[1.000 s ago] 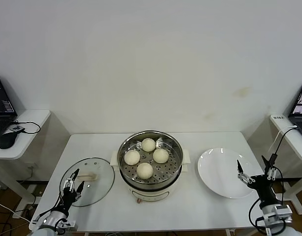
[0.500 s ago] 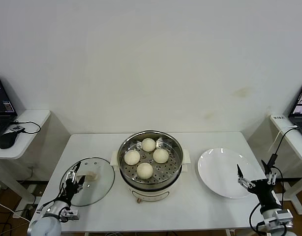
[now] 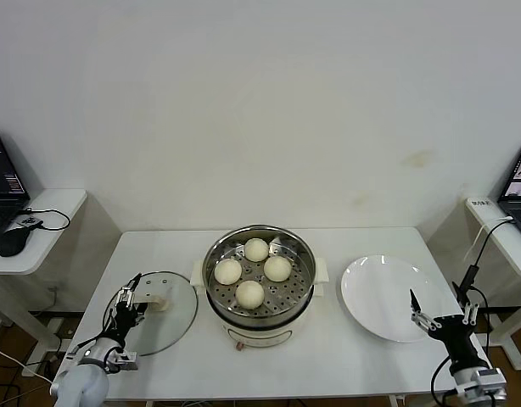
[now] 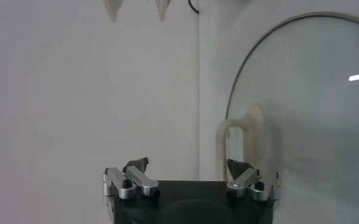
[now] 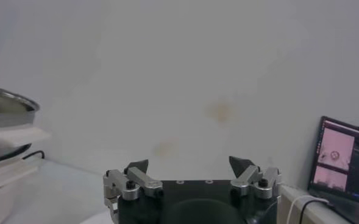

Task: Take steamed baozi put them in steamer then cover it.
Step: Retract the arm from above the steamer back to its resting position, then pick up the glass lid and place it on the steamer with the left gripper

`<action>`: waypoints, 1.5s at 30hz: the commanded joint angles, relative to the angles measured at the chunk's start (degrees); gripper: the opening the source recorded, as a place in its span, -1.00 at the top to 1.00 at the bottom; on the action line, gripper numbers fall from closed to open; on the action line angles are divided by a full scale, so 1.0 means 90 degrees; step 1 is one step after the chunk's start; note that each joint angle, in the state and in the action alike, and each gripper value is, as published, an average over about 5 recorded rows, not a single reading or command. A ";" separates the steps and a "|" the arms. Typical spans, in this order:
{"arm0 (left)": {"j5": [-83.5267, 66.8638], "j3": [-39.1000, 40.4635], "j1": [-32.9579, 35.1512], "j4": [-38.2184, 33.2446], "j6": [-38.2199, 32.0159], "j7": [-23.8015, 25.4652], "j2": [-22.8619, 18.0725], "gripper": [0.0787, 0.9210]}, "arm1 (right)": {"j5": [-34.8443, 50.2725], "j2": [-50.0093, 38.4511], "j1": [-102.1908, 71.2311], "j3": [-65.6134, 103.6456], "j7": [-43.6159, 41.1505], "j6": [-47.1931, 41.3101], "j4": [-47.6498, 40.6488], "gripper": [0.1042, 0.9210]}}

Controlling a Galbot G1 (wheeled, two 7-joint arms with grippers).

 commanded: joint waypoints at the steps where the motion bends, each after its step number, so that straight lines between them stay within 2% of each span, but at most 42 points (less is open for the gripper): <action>1: -0.0037 0.0087 -0.0213 0.0171 0.0035 0.0052 0.0007 -0.74 | -0.0016 0.0011 -0.0029 0.0006 -0.0004 0.0010 -0.0008 -0.76; 6: -0.0054 0.0154 -0.0225 0.0262 0.0068 0.0117 -0.0001 -0.49 | -0.0009 0.0011 0.0001 -0.0010 -0.0009 0.0002 -0.0020 -0.76; 17: -0.0038 0.0168 -0.0196 0.0312 -0.0010 -0.0051 -0.0067 0.27 | -0.0009 -0.0031 0.0028 -0.0067 -0.0030 0.0006 -0.0068 -0.76; 22: 0.0099 -0.0024 0.0014 -0.0026 -0.0044 -0.0415 -0.0177 0.62 | -0.0001 -0.0064 0.0046 -0.0088 -0.0034 0.0013 -0.0074 -0.76; 26: 0.0431 -0.0373 0.0388 -0.0618 0.0008 -0.0710 -0.0381 0.85 | 0.0002 -0.0091 0.0075 -0.0148 -0.0035 0.0017 -0.0084 -0.76; 33: 0.0579 -0.1013 0.1259 -0.2027 0.0475 -0.0690 -0.0539 0.89 | 0.0016 -0.0154 0.0152 -0.0258 -0.0033 0.0037 -0.0078 -0.76; 39: 0.0307 -0.1612 0.1992 -0.3177 0.1120 0.0062 -0.0318 0.89 | 0.0023 -0.0211 0.0180 -0.0319 -0.0044 0.0084 -0.0066 -0.76; 45: 0.0083 -0.1930 0.2289 -0.4098 0.1474 0.0856 -0.0060 0.89 | 0.0025 -0.0207 0.0261 -0.0406 -0.0041 0.0082 -0.0034 -0.76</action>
